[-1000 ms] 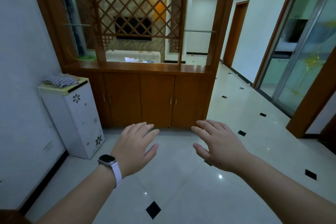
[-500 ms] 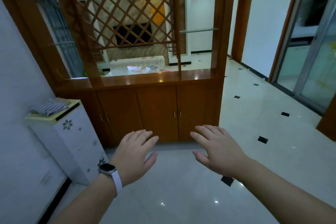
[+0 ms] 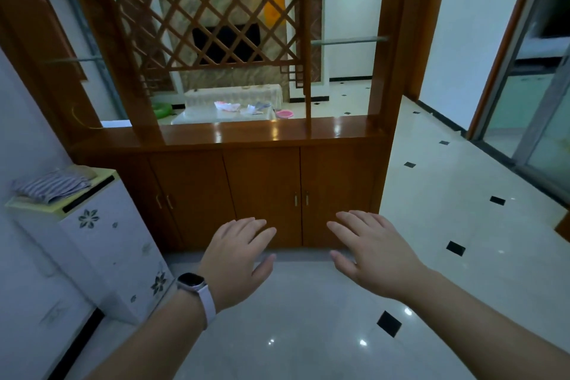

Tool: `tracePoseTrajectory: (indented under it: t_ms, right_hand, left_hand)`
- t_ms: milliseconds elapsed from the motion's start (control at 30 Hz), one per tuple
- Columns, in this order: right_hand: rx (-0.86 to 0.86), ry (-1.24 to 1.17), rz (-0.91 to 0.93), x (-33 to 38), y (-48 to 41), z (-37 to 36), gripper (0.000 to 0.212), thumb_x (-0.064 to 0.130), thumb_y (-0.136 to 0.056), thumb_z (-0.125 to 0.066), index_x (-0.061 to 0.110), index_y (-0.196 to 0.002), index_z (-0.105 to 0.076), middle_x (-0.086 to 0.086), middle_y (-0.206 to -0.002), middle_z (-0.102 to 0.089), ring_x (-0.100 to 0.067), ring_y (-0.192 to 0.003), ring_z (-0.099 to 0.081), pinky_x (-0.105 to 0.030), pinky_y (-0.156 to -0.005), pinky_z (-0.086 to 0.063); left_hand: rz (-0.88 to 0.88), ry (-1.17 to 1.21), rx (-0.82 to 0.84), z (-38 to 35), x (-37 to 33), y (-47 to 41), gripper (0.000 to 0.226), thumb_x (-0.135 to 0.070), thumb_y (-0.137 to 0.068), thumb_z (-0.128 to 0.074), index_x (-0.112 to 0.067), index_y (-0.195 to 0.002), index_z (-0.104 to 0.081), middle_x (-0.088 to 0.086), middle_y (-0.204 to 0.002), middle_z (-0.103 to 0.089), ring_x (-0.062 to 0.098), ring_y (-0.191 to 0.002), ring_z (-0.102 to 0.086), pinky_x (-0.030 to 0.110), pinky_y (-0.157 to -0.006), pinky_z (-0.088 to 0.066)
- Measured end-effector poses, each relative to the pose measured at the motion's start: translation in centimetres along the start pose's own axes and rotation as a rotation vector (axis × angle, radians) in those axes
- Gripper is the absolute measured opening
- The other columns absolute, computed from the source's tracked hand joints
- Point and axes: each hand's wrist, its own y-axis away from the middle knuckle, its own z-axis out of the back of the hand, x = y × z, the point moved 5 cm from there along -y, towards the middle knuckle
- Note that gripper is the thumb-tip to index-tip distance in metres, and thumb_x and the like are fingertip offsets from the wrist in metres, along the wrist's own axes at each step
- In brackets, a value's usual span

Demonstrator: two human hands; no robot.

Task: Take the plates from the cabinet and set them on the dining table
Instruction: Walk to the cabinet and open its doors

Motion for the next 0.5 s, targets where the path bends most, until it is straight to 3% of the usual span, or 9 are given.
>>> tracePoseTrajectory:
  t_ms: [500]
  right_hand:
    - [0.088,0.134,-0.094,-2.6,-19.4,-9.1,0.053,0.06,-0.092,-0.037,0.03,-0.131,-0.055,0.001,-0.13,-0.063,-0.023,-0.12,-0.059,-0.044,-0.098,-0.048]
  left_hand:
    - [-0.08,0.089,-0.018,-12.7,15.8,-14.2,0.045,-0.05,-0.089,-0.043,-0.028,-0.123,-0.061,-0.003,-0.123,-0.064,0.019,-0.116,-0.06,0.044,-0.099,-0.045]
